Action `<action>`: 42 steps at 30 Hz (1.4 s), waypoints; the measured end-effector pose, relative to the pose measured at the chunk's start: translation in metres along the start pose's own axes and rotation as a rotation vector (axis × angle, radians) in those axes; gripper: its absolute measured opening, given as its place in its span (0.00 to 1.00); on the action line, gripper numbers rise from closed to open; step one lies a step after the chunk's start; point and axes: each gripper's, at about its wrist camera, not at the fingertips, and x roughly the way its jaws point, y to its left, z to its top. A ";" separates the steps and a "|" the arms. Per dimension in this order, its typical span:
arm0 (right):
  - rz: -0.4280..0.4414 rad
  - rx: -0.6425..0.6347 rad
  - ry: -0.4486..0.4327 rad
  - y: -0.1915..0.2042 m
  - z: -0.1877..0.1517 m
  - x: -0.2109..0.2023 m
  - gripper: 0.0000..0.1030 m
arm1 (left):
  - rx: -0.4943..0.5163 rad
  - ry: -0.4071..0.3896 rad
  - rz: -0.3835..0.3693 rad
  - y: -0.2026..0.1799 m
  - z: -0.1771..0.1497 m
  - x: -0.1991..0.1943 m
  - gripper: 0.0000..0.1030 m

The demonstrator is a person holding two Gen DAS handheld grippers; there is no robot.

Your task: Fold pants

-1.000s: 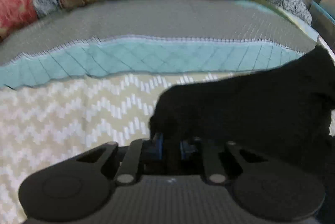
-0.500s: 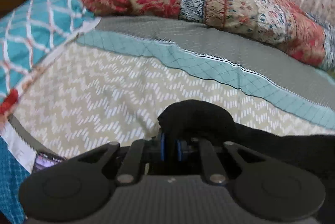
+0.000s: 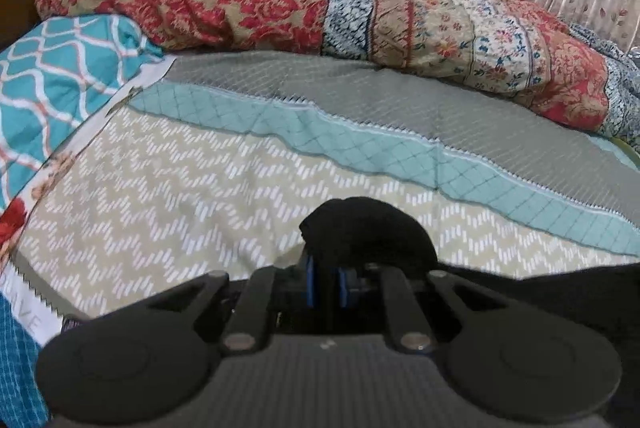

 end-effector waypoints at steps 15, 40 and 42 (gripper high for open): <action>0.106 0.043 0.074 -0.049 0.021 0.012 0.76 | 0.056 -0.053 -0.017 -0.047 0.030 0.023 0.10; -0.111 0.136 -0.071 -0.067 0.008 -0.018 0.63 | 0.172 0.055 0.007 -0.088 0.019 0.089 0.55; -0.029 0.154 -0.064 -0.070 -0.007 -0.033 0.63 | 0.140 0.031 0.008 -0.065 0.010 0.064 0.59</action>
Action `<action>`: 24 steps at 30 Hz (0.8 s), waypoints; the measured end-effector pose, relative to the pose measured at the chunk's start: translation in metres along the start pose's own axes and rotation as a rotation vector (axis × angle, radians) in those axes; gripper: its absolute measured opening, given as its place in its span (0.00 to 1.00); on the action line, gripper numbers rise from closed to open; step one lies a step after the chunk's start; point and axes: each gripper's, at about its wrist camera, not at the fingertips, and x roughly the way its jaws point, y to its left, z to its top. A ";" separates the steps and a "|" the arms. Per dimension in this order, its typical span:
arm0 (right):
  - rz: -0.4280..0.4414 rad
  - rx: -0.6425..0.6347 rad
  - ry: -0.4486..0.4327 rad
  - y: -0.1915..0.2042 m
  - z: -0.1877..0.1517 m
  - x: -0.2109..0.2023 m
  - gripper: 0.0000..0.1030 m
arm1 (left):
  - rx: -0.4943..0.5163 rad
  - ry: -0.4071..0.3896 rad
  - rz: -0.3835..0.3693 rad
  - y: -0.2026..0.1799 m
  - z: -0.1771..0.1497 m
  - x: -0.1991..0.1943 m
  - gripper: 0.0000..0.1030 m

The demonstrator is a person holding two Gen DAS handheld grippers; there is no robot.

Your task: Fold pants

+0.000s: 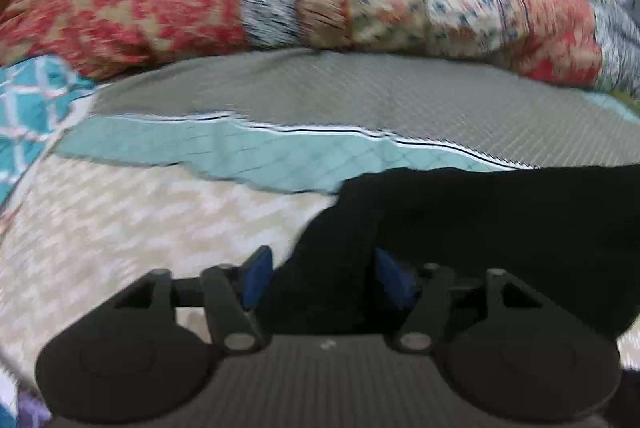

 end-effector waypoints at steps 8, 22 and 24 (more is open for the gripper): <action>0.428 0.125 0.179 0.034 -0.066 -0.057 0.61 | -0.186 0.119 -0.175 0.063 -0.100 -0.076 0.79; 0.368 0.315 0.275 0.135 -0.069 0.036 0.05 | -0.425 0.341 -0.457 0.037 -0.182 -0.081 0.18; 0.352 0.274 0.208 0.133 -0.066 0.018 0.05 | -0.434 0.358 -0.450 0.036 -0.180 -0.079 0.14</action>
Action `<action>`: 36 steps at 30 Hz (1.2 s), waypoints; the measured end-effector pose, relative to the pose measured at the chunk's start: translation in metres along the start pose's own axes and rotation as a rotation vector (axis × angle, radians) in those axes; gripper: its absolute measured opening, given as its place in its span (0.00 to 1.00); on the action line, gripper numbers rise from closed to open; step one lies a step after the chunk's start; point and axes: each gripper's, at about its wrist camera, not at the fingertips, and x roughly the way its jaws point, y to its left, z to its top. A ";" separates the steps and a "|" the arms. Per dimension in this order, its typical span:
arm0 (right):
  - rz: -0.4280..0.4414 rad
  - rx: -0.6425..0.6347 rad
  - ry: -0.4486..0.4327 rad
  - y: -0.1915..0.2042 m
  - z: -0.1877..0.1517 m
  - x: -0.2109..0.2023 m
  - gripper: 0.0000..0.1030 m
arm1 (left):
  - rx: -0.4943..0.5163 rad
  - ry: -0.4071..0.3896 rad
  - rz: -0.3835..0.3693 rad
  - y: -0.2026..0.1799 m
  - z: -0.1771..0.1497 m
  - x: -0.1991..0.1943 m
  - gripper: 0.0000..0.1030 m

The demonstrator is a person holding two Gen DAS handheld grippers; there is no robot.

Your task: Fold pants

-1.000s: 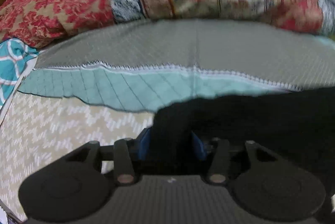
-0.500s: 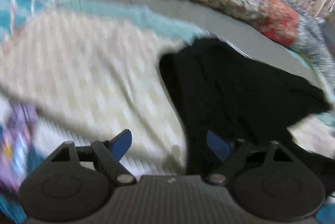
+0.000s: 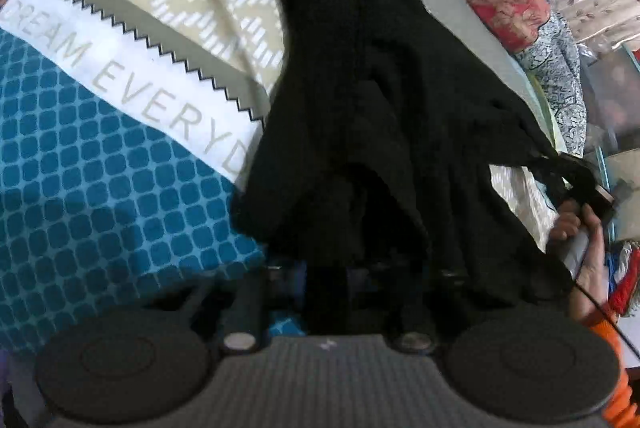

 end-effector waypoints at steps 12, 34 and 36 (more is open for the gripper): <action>-0.038 0.039 -0.029 -0.059 -0.024 -0.070 0.34 | -0.035 -0.108 0.001 0.014 -0.013 -0.046 0.17; -0.325 0.257 -0.264 -0.224 -0.024 -0.167 0.07 | -0.116 -0.096 0.049 0.021 -0.018 -0.022 0.12; -0.362 0.226 -0.302 -0.215 -0.025 -0.184 0.07 | -0.103 -0.120 0.060 0.017 -0.017 -0.031 0.11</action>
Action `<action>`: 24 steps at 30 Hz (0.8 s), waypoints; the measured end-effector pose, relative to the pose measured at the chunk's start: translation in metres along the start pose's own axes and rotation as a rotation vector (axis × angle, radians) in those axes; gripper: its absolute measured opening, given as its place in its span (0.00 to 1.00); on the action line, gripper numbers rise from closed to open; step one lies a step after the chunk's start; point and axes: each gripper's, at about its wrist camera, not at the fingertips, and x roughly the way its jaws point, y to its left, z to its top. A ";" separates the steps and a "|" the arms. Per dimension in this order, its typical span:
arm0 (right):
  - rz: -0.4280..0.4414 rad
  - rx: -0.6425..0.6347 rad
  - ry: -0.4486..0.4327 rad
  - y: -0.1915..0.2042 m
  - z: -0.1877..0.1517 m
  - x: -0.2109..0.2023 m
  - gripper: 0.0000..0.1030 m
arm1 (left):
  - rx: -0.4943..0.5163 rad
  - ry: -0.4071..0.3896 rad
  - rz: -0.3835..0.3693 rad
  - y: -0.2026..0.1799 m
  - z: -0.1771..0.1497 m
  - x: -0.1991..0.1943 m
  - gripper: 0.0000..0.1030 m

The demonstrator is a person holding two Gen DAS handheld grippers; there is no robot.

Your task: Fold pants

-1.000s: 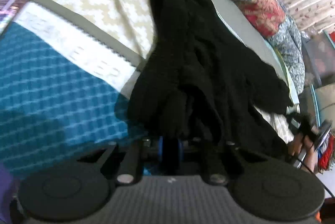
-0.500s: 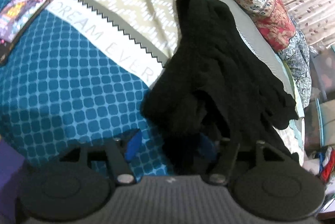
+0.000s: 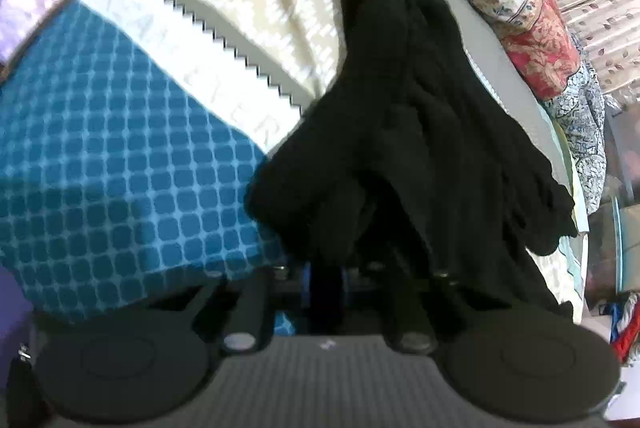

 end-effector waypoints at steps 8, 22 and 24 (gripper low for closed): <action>-0.056 0.042 -0.226 -0.021 0.002 -0.096 0.07 | 0.034 -0.092 0.002 0.014 0.000 -0.063 0.10; -0.360 0.184 -0.303 -0.072 -0.012 -0.136 0.58 | 0.118 -0.168 0.066 0.044 0.002 -0.085 0.46; -0.315 0.134 -0.329 -0.052 0.000 -0.139 0.58 | 0.171 -0.243 0.117 0.034 0.026 -0.096 0.46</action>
